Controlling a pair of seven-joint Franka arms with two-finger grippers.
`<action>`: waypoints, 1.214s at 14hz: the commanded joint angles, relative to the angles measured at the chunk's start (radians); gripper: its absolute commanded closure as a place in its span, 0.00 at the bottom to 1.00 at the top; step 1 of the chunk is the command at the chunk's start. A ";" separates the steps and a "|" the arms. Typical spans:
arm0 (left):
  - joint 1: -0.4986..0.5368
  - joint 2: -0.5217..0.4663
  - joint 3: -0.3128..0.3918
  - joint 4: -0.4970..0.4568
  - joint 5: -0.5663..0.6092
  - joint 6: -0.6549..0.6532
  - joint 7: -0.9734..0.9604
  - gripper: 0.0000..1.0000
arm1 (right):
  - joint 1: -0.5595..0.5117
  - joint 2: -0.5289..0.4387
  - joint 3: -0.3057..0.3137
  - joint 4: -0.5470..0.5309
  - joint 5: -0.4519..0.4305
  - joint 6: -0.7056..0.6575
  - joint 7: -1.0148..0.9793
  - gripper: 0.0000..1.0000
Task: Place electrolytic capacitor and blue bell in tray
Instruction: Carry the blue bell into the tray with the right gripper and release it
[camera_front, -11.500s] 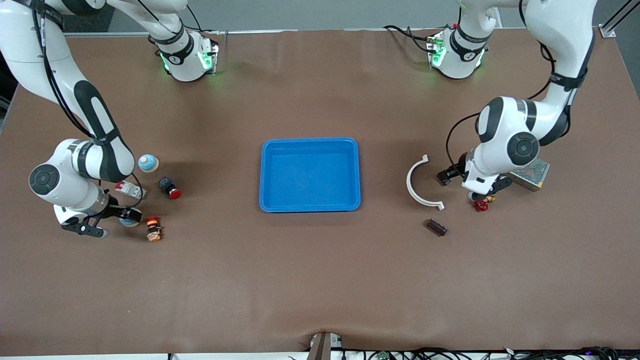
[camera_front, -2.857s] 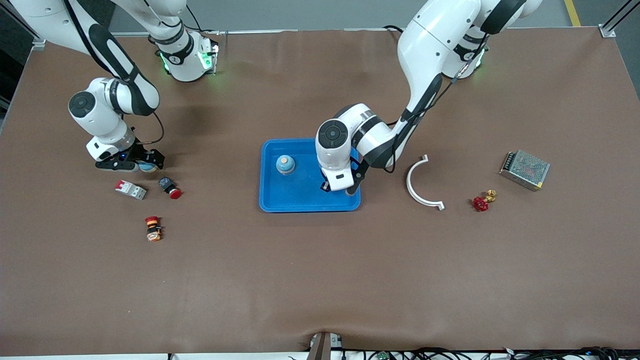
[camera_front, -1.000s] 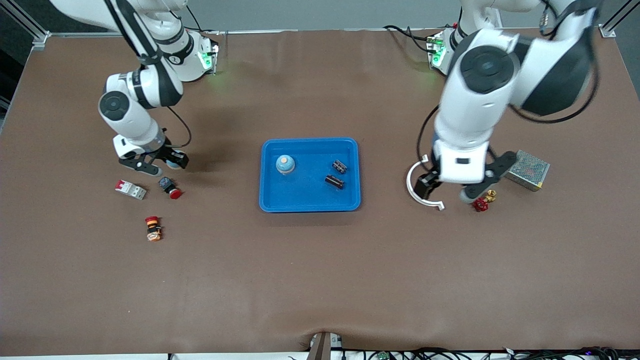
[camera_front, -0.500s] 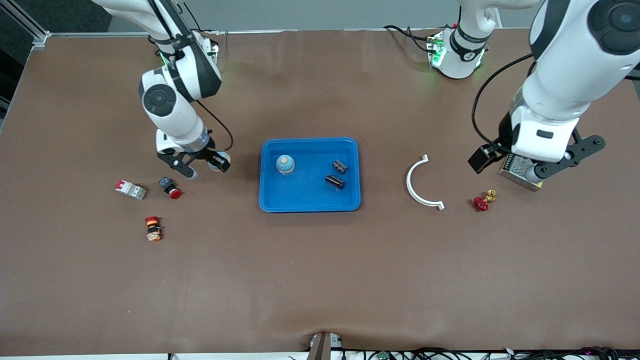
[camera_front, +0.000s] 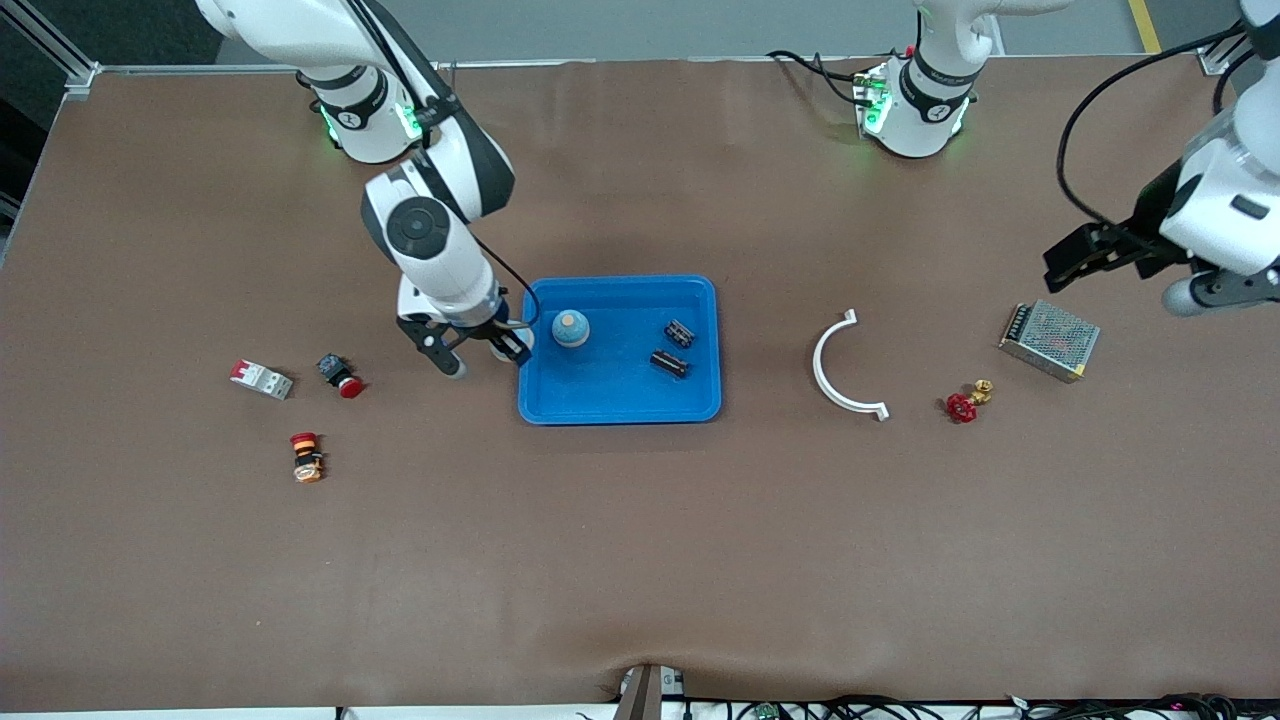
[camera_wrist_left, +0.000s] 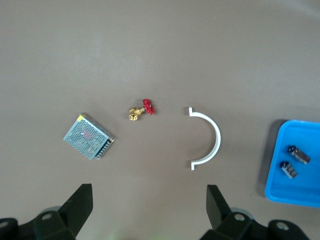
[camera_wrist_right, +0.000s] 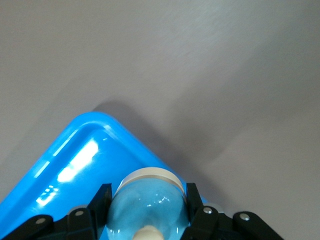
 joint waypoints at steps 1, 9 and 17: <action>0.001 -0.079 0.008 -0.083 -0.022 -0.002 0.031 0.00 | 0.031 0.106 -0.014 0.132 0.010 -0.017 0.067 1.00; 0.068 -0.083 -0.040 -0.080 -0.020 -0.007 0.072 0.00 | 0.090 0.300 -0.022 0.317 -0.007 -0.043 0.154 1.00; 0.064 -0.064 -0.057 -0.057 -0.025 0.004 0.072 0.00 | 0.091 0.340 -0.023 0.317 -0.082 -0.054 0.154 1.00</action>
